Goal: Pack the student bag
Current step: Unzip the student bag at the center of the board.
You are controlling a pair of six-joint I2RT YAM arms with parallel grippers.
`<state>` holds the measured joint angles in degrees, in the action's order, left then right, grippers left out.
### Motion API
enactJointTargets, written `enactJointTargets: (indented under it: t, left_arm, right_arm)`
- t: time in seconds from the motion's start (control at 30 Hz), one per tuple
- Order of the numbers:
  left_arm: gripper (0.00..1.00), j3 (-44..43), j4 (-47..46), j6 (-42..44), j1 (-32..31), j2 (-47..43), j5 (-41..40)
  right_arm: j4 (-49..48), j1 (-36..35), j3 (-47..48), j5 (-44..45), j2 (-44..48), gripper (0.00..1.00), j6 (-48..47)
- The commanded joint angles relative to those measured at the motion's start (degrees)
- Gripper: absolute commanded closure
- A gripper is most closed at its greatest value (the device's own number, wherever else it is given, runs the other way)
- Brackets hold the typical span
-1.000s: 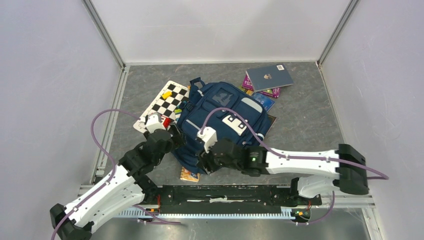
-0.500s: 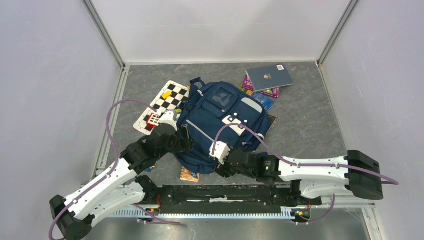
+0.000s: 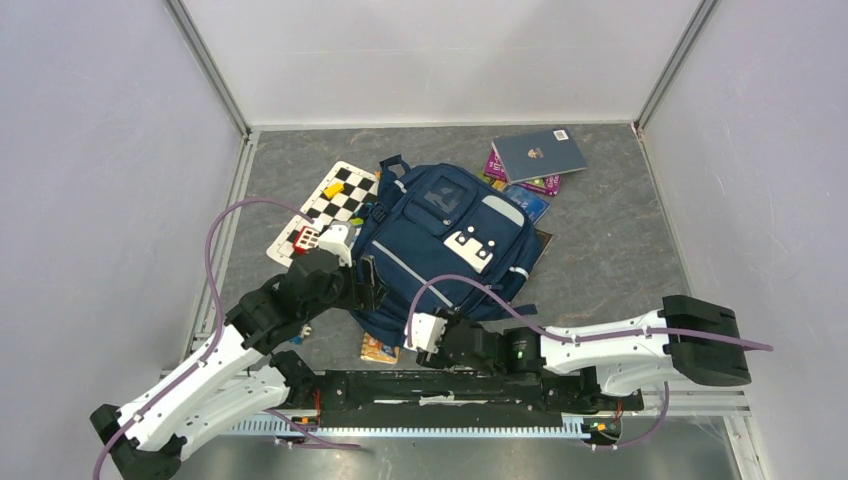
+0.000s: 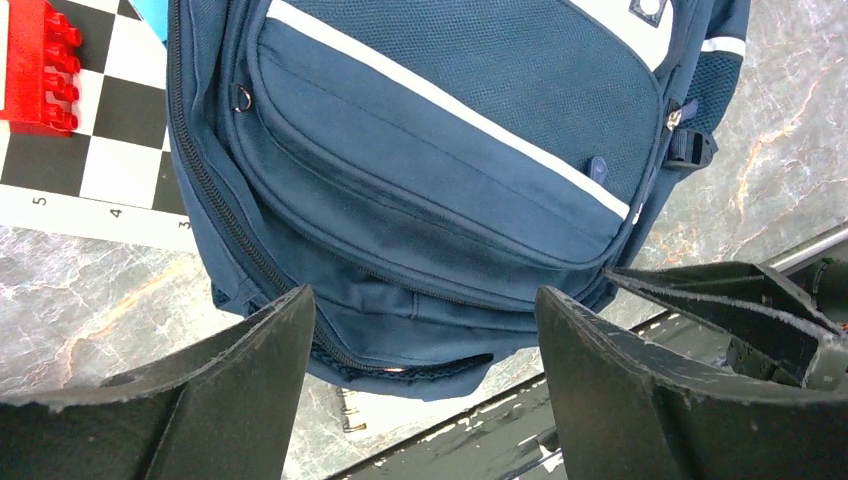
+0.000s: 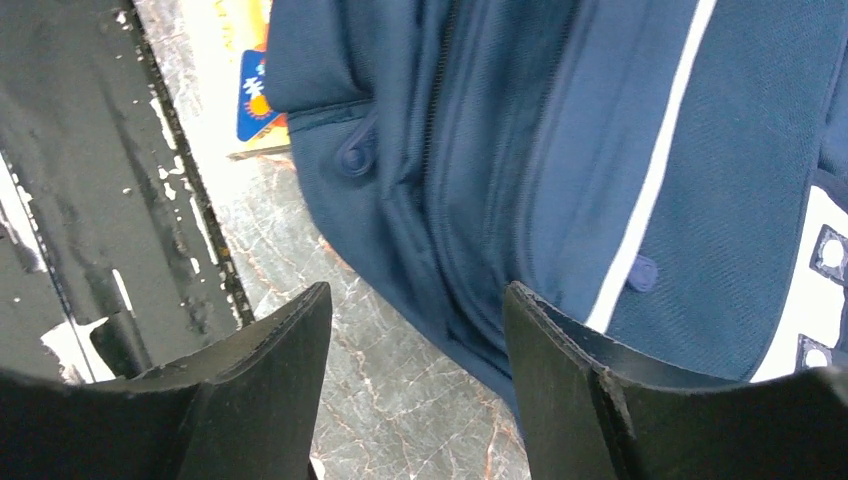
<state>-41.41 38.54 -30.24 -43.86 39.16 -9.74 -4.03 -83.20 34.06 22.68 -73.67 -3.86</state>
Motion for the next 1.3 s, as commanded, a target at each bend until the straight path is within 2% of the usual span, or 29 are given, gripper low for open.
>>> enactJointTargets:
  t: [0.0, 0.17, 0.27, 0.4, 0.47, 0.5, 0.53, 0.57, 0.6, 0.73, 1.0, 1.1, 1.27]
  left_arm:
    - [0.15, -0.72, 0.91, 3.14, -0.18, -2.09, 0.64]
    - [0.15, -0.35, 0.87, 2.87, -0.18, -2.94, 0.59]
    - [0.15, -0.01, 0.85, 3.44, -0.18, -2.99, 0.89]
    - [0.16, -0.32, 0.74, 3.72, -0.18, -2.44, 1.5]
    - [0.17, -0.67, 0.74, 4.17, -0.18, -2.08, 1.62]
    - [0.17, -0.84, 0.54, 4.38, -0.18, -1.91, 1.85]
    - [0.17, -1.0, 0.44, 4.65, -0.24, -1.73, 2.38]
    - [0.17, -1.13, 0.05, 5.1, -0.26, -1.76, 3.15]
    - [0.17, -1.28, -0.48, 5.62, -0.32, -1.78, 4.72]
    - [0.21, -2.26, -2.36, 8.66, -1.38, -2.79, 10.76]
    - [0.25, -0.44, -8.27, 7.33, -4.27, -3.61, 12.01]
    - [0.29, -0.32, -9.78, 6.99, -6.75, -1.84, 9.96]
    - [0.31, -0.72, -9.7, 7.12, -11.06, -1.44, 1.07]
  right_arm:
    - [-2.16, -3.24, 2.11, 7.4, -0.81, 0.33, 0.71]
    - [-3.09, -4.2, 1.76, 9.7, -2.55, 0.37, 2.32]
    - [-2.49, -4.17, 2.44, 15.48, -4.13, 0.39, 3.08]
    - [-2.85, -4.22, 3.32, 22.64, -5.49, 0.47, 3.4]
    - [-2.98, -4.08, 4.34, 23.2, -5.74, 0.59, 2.77]
    - [-2.89, -4.08, 5.07, 23.19, -5.64, 0.72, 2.55]
    - [-2.26, -4.1, 6.28, 23.2, -5.51, 0.89, 2.53]
    - [-1.65, -4.09, 7.3, 23.62, -5.2, 0.97, 2.77]
    - [-0.55, -4.08, 8.8, 24.17, -4.98, 1.0, 3.26]
    - [5.96, -2.22, 14.74, 25.38, -4.02, 1.0, 8.68]
    - [9.66, 5.95, 19.67, 16.07, -2.51, 1.0, 17.6]
    - [10.13, 8.3, 21.24, 14.09, -3.31, 1.0, 19.22]
    - [11.45, 10.26, 23.05, 13.4, -4.47, 1.0, 21.45]
